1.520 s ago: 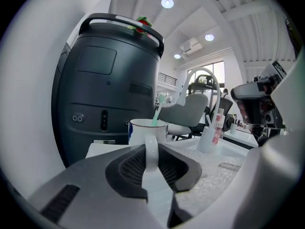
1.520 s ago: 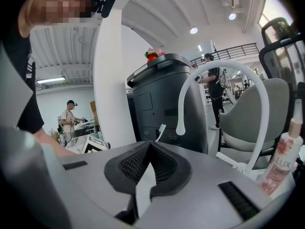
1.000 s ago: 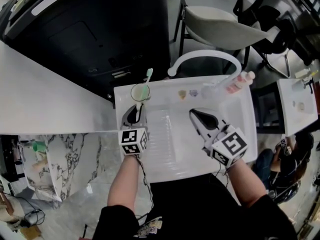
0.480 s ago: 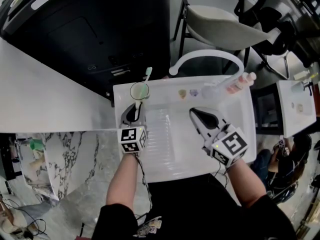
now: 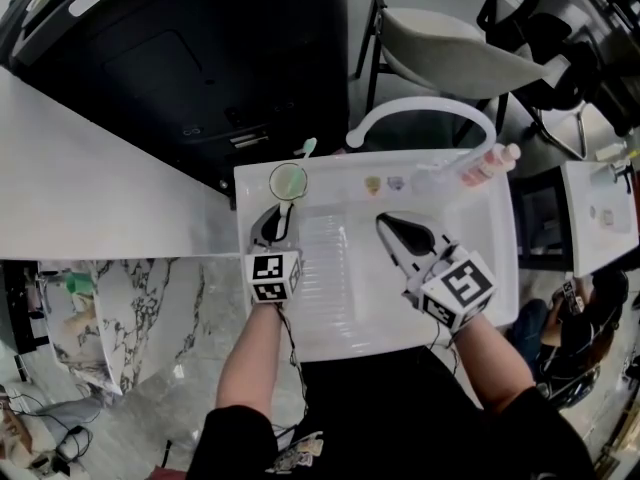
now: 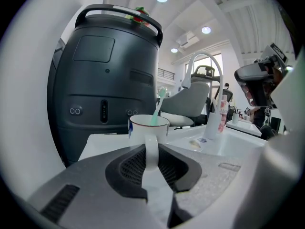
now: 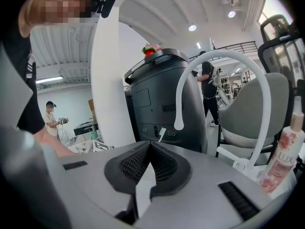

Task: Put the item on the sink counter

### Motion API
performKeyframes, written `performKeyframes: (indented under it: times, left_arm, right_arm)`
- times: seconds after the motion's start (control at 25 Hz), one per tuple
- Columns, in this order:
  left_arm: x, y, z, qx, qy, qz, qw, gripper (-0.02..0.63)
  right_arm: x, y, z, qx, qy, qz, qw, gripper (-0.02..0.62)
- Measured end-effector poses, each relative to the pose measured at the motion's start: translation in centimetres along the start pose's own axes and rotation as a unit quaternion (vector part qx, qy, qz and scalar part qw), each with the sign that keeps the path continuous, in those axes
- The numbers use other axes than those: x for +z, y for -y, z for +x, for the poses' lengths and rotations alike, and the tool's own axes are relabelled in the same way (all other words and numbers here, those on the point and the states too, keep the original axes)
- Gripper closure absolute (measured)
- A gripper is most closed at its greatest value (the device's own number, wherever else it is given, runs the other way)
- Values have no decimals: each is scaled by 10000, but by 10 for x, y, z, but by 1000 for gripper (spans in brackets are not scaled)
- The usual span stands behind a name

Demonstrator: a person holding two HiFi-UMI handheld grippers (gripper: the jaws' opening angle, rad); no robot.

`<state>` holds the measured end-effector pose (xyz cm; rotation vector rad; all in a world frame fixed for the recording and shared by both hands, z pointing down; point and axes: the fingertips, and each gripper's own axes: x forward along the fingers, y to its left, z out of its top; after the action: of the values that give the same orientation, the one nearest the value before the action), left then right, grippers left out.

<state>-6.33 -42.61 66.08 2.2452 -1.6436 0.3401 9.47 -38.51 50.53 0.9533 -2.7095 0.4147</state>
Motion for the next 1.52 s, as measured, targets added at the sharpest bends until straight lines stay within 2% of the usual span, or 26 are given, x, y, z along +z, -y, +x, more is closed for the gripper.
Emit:
performKeyframes:
  times: [0.6, 0.68, 0.8, 1.12, 1.4, 1.52]
  left_arm:
    - [-9, 5, 2, -121, -234, -39, 9996, 543]
    - [-11, 6, 2, -153, -312, -33, 9994, 528]
    - [-12, 6, -2, -172, -345, -40, 9992, 463]
    - [5, 11, -23, -232, -181, 105, 9995, 416]
    - [27, 15, -61, -248, 68, 348, 9991, 410]
    - [46, 22, -82, -288, 321, 328, 9985, 410]
  right_arm:
    - [-2, -8, 8, 72, 4, 45, 10000, 597]
    - [0, -9, 8, 85, 20, 61, 9999, 597]
    - [1, -12, 9, 104, 44, 75, 9999, 597]
    - [5, -24, 8, 158, 129, 110, 9997, 597]
    - [12, -43, 8, 207, 265, 158, 9993, 597]
    - [12, -53, 7, 213, 303, 186, 9991, 597]
